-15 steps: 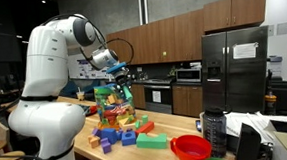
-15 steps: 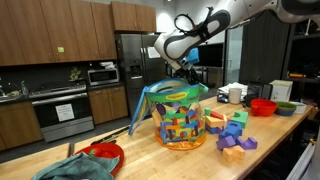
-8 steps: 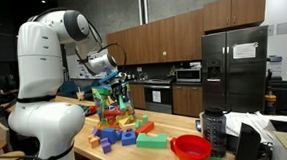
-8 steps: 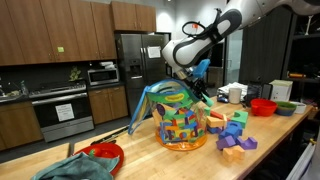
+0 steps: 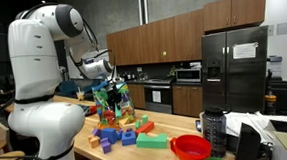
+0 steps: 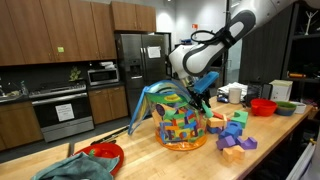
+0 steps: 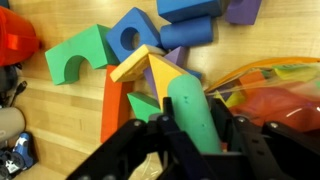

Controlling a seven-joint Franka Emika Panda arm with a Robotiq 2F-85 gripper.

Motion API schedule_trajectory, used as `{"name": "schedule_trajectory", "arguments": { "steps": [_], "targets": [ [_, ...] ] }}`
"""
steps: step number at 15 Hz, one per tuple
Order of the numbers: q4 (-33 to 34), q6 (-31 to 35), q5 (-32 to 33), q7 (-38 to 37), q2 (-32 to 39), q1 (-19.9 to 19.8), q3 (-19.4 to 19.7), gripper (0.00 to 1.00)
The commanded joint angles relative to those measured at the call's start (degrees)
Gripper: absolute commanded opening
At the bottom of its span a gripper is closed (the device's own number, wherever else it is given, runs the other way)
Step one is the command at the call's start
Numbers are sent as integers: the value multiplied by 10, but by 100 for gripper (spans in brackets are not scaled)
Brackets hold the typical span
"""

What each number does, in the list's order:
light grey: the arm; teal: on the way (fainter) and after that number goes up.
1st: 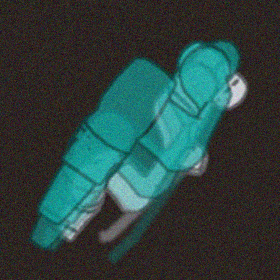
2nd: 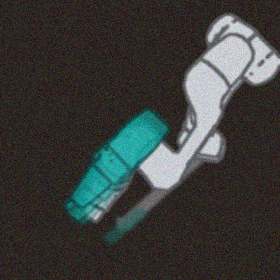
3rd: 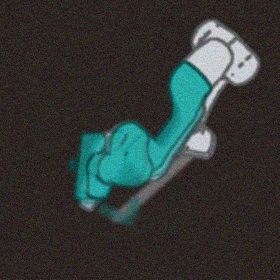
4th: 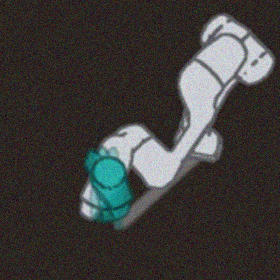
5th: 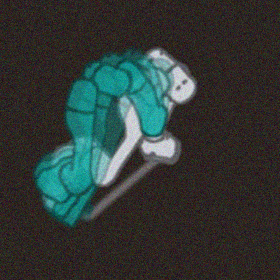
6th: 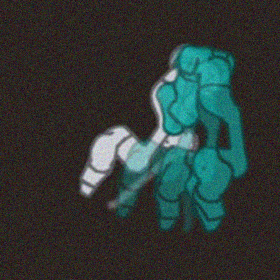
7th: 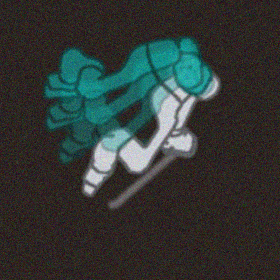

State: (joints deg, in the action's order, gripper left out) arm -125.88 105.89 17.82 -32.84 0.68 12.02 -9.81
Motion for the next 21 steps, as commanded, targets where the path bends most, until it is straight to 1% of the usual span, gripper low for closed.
{"name": "schedule_trajectory", "arguments": {
  "steps": [1, 3, 5, 6, 7, 9, 11, 12, 13, 15, 16, 17, 21],
  "targets": [
    [-43, 42, -8, -54, -20, -1, -8, 16],
    [-45, 45, -6, -61, -22, -2, -11, 16],
    [-39, 38, -7, -47, -19, -2, -13, 16],
    [-34, 34, -7, -37, -16, -1, -14, 66],
    [-26, 29, -5, -22, -12, -1, -15, 67],
    [-10, 19, -1, 13, -2, 1, -17, 77],
    [7, 14, 2, 60, 9, 1, -18, 90],
    [-11, 17, 0, 55, -4, 9, -26, 96],
    [-7, 15, -1, 73, -2, 10, -28, 100],
    [-11, 13, 0, 101, -7, 12, -32, 100],
    [4, 2, 2, 138, 3, 15, -35, 100],
    [12, -7, 7, 160, 5, 16, -36, 100],
    [65, -83, 59, 246, 6, 17, -35, 100]
  ]
}}
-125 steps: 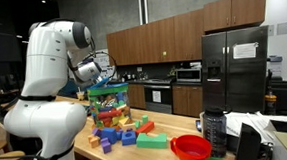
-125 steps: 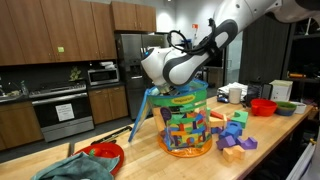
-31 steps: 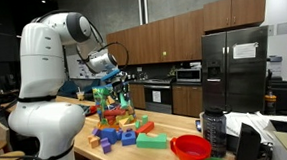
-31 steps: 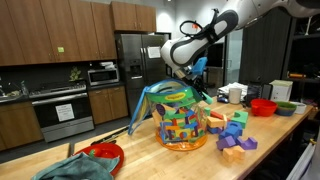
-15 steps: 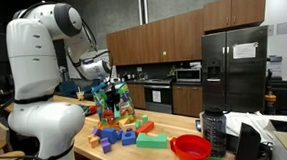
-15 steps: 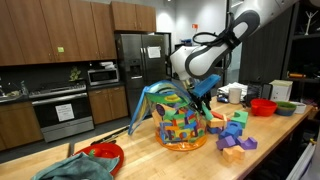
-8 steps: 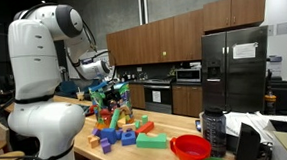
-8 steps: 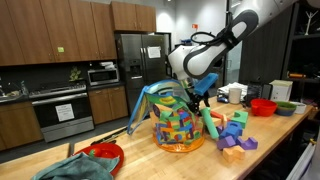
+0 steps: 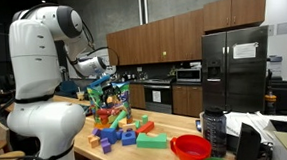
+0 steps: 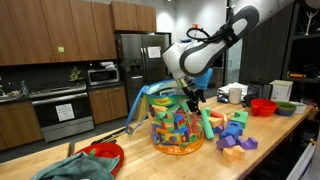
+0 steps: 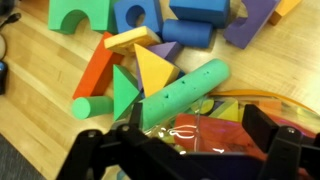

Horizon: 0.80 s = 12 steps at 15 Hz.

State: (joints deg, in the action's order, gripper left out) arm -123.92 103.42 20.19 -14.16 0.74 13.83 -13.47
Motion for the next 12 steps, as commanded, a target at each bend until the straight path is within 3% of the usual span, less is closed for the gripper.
{"name": "schedule_trajectory", "arguments": {
  "steps": [1, 7, 12],
  "targets": [
    [61, -79, 51, 79, 5, -1, 1, 100],
    [125, -143, 118, 170, 7, -2, 1, 100],
    [126, -137, 132, 173, 6, 0, -1, 100]
  ]
}}
